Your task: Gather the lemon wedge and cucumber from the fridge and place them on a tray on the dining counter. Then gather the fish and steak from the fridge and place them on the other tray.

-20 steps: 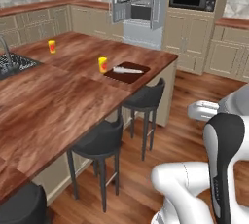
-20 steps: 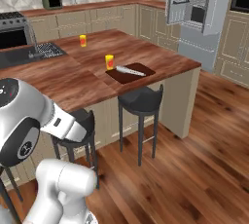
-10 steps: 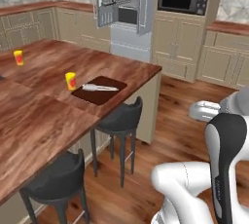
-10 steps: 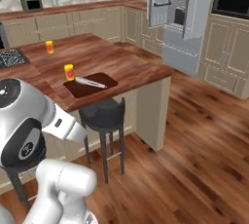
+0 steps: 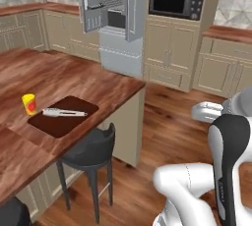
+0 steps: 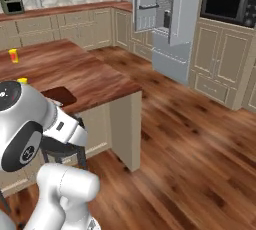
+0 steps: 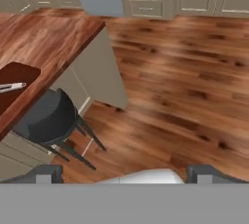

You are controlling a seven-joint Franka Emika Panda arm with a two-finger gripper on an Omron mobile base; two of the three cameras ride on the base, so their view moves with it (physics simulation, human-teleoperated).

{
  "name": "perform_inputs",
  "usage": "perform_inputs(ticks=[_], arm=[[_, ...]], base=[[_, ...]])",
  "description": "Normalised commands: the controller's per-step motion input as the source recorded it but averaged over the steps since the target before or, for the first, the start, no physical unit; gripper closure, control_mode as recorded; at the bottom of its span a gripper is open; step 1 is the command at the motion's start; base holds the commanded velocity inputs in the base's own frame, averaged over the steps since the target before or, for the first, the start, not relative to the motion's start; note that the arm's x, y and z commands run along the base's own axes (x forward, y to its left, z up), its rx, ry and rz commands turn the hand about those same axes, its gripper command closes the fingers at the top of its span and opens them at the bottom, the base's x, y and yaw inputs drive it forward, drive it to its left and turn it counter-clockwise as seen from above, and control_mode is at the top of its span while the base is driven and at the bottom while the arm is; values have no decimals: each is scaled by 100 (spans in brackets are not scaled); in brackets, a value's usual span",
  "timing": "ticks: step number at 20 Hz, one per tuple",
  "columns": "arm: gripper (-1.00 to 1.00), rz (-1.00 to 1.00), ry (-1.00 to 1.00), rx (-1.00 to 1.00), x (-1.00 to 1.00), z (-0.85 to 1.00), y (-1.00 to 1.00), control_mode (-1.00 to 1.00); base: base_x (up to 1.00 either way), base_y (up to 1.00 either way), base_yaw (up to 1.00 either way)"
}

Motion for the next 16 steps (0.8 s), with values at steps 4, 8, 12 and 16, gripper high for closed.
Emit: perform_inputs(ticks=[4,8,12,16], arm=[[-100,0,0,0,0,0,0,100],[-100,0,0,0,0,0,0,100],[-100,0,0,0,0,0,0,100],[-100,0,0,0,0,0,0,100]], base=[[100,-94,4],[100,-87,7],[100,-84,11],[100,-77,13]])
